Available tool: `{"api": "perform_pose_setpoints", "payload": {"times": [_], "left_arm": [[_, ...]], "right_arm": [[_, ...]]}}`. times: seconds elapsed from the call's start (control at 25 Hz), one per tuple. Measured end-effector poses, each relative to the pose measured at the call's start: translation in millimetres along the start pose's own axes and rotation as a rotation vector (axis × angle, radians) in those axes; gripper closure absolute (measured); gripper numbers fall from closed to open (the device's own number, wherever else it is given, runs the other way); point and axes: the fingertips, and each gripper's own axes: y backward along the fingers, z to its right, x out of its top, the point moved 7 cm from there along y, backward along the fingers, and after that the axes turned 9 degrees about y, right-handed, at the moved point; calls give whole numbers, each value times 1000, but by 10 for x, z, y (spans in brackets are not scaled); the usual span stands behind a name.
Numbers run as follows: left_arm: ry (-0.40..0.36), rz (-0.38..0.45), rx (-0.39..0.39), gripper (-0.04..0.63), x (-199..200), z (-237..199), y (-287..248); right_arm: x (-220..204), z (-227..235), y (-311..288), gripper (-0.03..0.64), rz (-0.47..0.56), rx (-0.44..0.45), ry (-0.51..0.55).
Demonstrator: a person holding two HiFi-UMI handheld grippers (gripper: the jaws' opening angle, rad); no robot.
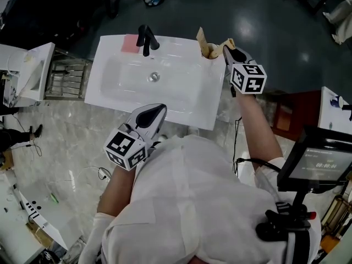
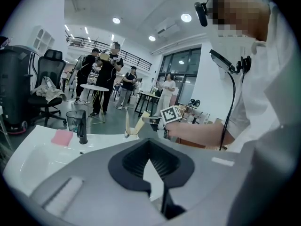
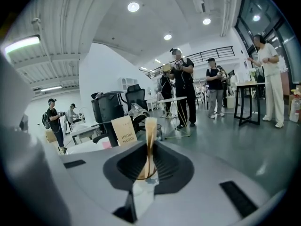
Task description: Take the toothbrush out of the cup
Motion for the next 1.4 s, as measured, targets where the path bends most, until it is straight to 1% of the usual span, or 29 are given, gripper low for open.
{"api": "perform_pose_setpoints", "payload": {"times": [0.4, 0.76, 1.04, 1.4], "left_arm": [[21, 4, -16, 589, 14, -154, 95], [8, 15, -61, 589, -19, -276, 321], [14, 36, -107, 589, -51, -371, 516], [0, 53, -148, 589, -102, -379, 780]], "right_arm": [[163, -59, 28, 584, 17, -41, 31], [389, -221, 217, 588, 41, -104, 58], [607, -447, 414, 588, 62, -148, 128], [821, -773, 791, 589, 99, -174, 146]]}}
